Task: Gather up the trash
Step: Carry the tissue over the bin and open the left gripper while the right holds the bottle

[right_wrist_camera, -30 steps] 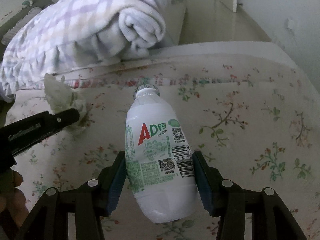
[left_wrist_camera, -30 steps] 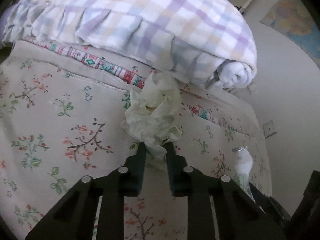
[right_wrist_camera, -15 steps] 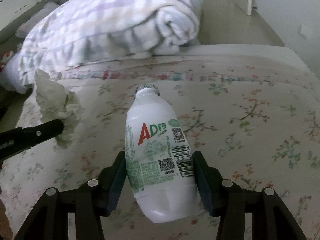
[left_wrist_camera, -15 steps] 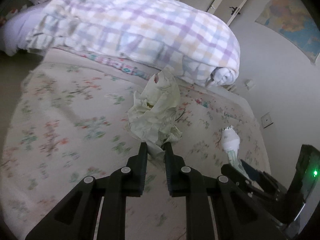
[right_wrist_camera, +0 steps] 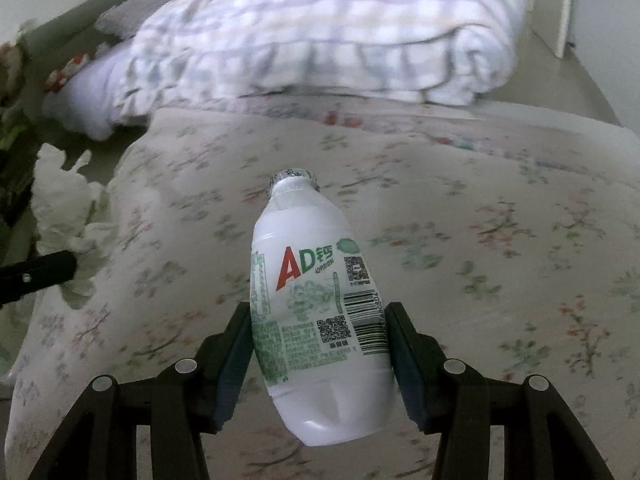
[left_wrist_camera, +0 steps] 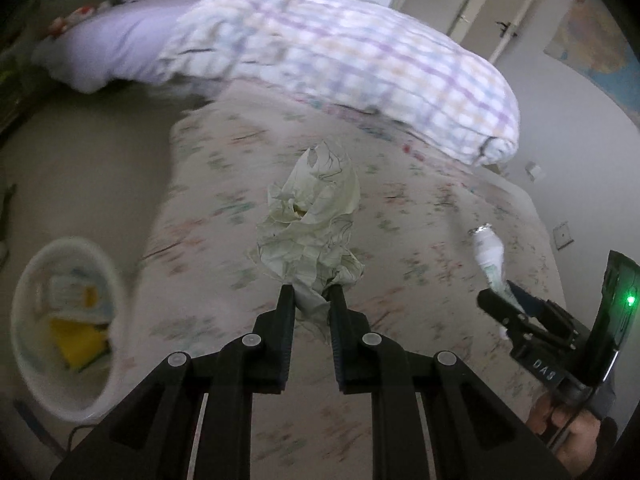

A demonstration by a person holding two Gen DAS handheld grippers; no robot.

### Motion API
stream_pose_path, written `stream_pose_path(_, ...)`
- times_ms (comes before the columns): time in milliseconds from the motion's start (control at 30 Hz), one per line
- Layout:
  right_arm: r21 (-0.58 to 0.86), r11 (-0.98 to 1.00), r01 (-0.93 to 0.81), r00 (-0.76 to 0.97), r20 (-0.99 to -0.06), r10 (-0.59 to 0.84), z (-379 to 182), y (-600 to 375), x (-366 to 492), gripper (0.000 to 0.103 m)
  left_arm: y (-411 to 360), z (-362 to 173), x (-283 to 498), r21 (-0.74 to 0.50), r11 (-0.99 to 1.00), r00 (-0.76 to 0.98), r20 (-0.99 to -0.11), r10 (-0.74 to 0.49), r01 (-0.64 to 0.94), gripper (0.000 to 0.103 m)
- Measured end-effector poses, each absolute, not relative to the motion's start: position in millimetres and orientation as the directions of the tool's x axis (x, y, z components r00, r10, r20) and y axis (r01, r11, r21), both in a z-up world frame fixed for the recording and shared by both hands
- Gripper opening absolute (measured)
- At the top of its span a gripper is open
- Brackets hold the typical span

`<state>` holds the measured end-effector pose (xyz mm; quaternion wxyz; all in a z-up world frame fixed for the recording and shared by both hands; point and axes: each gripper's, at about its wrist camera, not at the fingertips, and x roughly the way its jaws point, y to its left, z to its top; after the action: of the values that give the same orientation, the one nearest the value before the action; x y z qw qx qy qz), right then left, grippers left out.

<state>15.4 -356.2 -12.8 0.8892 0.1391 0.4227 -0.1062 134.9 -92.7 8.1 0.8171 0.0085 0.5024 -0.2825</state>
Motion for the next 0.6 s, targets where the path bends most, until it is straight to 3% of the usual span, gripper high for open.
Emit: stream_pose_path(600,0.209,0.966,0.150,0.665,-0.744,0.058,-14,-278,29,0.057,70,-9,156,-0.196,0.953,0.431,-0.857,-0.281,0.231,0.018)
